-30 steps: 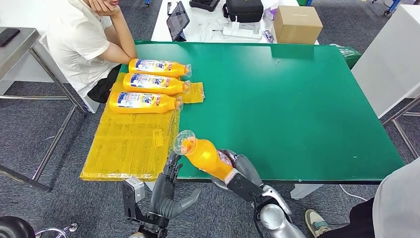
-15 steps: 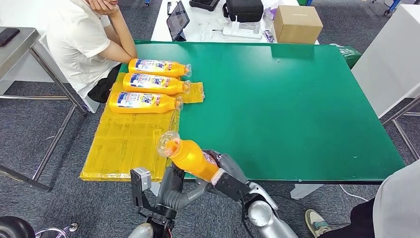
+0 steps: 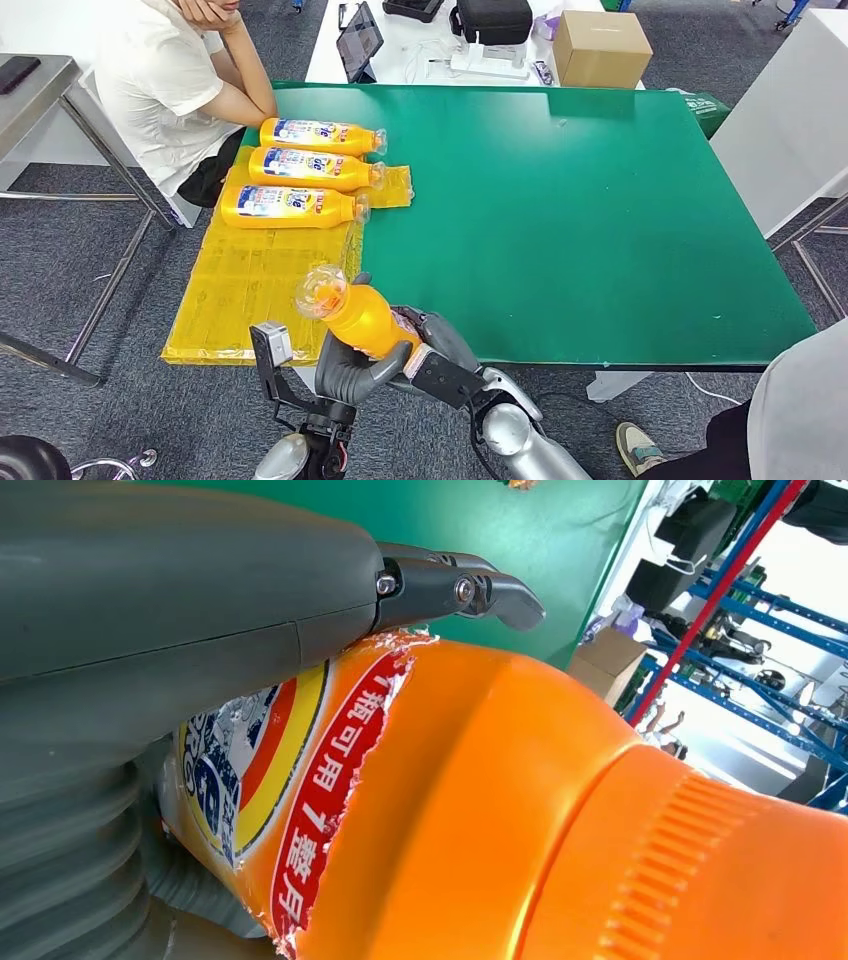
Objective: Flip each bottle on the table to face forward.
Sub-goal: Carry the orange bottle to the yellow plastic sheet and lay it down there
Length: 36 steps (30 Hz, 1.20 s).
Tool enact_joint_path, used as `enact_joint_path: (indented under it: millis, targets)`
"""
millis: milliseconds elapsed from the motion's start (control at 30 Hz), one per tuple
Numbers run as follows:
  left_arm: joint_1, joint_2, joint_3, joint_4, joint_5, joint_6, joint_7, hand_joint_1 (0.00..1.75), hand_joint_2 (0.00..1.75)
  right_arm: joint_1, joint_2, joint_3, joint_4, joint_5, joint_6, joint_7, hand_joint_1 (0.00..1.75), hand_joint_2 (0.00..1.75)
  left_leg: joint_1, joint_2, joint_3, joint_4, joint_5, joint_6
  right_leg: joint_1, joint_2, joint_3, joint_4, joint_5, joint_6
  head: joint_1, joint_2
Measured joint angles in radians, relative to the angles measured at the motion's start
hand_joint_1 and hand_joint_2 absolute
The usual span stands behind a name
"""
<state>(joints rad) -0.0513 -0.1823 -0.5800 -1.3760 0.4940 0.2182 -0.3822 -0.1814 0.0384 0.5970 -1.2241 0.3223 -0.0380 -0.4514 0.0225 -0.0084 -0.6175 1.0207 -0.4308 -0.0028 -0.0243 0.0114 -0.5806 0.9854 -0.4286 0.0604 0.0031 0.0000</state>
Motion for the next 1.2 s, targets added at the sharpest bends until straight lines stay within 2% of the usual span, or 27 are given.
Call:
enact_joint_path:
  millis: [33,67,167,200,333,433,500,567,633,700,833,1000,1100,1200]
  targets:
    - [-0.001,0.0,0.001,0.0,0.001,0.0,0.0,0.0,1.75,-0.001,0.001,0.001,0.003,0.0,0.0,0.0,1.62,1.75,0.0,0.0,0.0,0.0,0.0,0.0,0.0,0.0,0.0,0.0,0.0,0.0,0.0,0.0]
    - [-0.001,0.0,0.001,0.0,0.004,0.001,0.0,0.17,1.75,-0.002,0.002,0.002,0.006,0.0,0.0,-0.001,1.62,1.75,0.0,0.0,0.0,0.0,0.0,0.0,0.0,0.0,0.0,0.0,0.0,0.0,0.0,0.0]
    - [-0.004,0.0,0.003,0.0,0.028,0.005,0.007,1.48,1.75,-0.006,0.005,0.008,0.014,0.006,-0.011,-0.003,1.61,1.75,0.0,0.0,0.0,0.0,0.0,0.0,0.0,0.0,0.0,0.0,0.0,0.0,0.0,0.0]
    - [-0.005,-0.001,0.003,0.0,0.039,0.006,0.012,1.75,1.75,-0.007,0.005,0.01,0.017,0.011,-0.019,-0.004,1.6,1.75,0.0,0.0,0.0,0.0,0.0,0.0,0.0,0.0,0.0,0.0,0.0,0.0,0.0,0.0]
    - [-0.005,-0.001,0.004,0.0,0.083,-0.005,0.029,1.75,1.75,-0.007,0.006,0.02,0.026,0.027,-0.05,-0.006,1.54,1.75,0.0,0.0,0.0,0.0,0.0,0.0,0.0,0.0,0.0,0.0,0.0,0.0,0.0,0.0]
    - [-0.006,0.003,0.007,0.0,0.114,-0.03,0.043,1.75,1.75,-0.009,0.006,0.026,0.033,0.034,-0.07,-0.011,1.33,1.75,0.0,0.0,0.0,0.0,0.0,0.0,0.0,0.0,0.0,0.0,0.0,0.0,0.0,0.0]
    - [-0.007,0.006,0.01,-0.001,0.126,-0.045,0.051,1.75,1.75,-0.011,0.009,0.027,0.039,0.039,-0.089,-0.016,1.02,1.75,0.0,0.0,0.0,0.0,0.0,0.0,0.0,0.0,0.0,0.0,0.0,0.0,0.0,0.0]
    - [-0.01,0.009,0.012,-0.001,0.131,-0.053,0.056,1.75,1.75,-0.013,0.013,0.028,0.045,0.04,-0.105,-0.019,0.43,1.75,0.0,0.0,0.0,0.0,0.0,0.0,0.0,0.0,0.0,0.0,0.0,0.0,0.0,0.0]
    - [-0.014,0.01,0.014,0.0,0.138,-0.054,0.06,1.75,1.75,-0.015,0.017,0.028,0.05,0.035,-0.112,-0.019,0.03,1.75,0.0,0.0,0.0,0.0,0.0,0.0,0.0,0.0,0.0,0.0,0.0,0.0,0.0,0.0]
    - [-0.019,0.012,0.018,0.0,0.149,-0.052,0.062,1.75,1.75,-0.018,0.023,0.028,0.055,0.027,-0.114,-0.019,0.0,1.75,0.0,0.0,0.0,0.0,0.0,0.0,0.0,0.0,0.0,0.0,0.0,0.0,0.0,0.0]
    - [-0.022,0.012,0.027,0.0,0.165,-0.038,0.058,1.75,1.75,-0.024,0.036,0.027,0.068,0.009,-0.117,-0.016,0.0,0.0,0.0,0.0,0.0,0.0,0.0,0.0,0.0,0.0,0.0,0.0,0.0,0.0,0.0,0.0]
    - [-0.025,0.011,0.031,-0.005,0.13,0.051,0.026,1.75,1.75,-0.022,0.054,0.03,0.084,0.034,-0.158,-0.025,0.0,0.0,0.0,0.0,0.0,0.0,0.0,0.0,0.0,0.0,0.0,0.0,0.0,0.0,0.0,0.0]
    - [-0.036,0.011,0.035,0.003,0.042,0.157,-0.001,1.75,1.75,-0.015,0.06,0.041,0.087,0.077,-0.222,-0.029,0.0,0.0,0.0,0.0,0.0,0.0,0.0,0.0,0.0,0.0,-0.001,0.0,0.0,0.0,0.0,0.0]
    - [-0.05,0.016,0.043,0.03,-0.043,0.209,-0.023,1.75,1.75,-0.008,0.061,0.046,0.09,0.107,-0.274,-0.029,0.0,0.0,0.0,0.0,0.0,0.0,0.0,0.0,0.0,0.0,-0.001,0.0,0.0,0.0,0.0,0.0]
